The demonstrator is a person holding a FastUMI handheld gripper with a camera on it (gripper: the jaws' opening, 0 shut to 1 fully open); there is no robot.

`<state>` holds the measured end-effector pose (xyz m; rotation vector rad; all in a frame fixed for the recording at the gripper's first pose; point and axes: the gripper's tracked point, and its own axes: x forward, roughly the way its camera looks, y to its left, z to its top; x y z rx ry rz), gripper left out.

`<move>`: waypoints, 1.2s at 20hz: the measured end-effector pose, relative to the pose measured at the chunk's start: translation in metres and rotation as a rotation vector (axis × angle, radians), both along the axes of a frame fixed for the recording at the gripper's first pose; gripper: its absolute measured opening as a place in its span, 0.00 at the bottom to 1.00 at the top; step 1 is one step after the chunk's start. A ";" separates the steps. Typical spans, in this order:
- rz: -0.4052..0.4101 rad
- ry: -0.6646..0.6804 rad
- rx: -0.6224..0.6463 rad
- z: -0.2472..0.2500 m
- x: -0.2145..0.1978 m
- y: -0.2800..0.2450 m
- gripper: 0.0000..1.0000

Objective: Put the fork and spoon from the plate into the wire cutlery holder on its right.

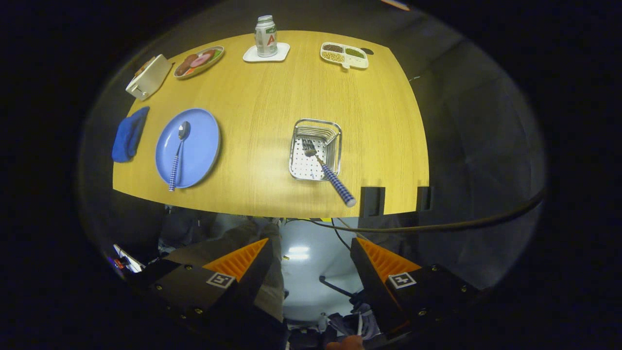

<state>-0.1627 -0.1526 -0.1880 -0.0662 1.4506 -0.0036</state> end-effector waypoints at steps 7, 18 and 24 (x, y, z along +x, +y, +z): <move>-0.054 -0.123 0.033 -0.007 -0.026 0.055 0.99; 0.144 -0.185 0.172 -0.027 0.014 0.175 0.99; 0.184 -0.243 0.202 -0.032 0.037 0.221 0.99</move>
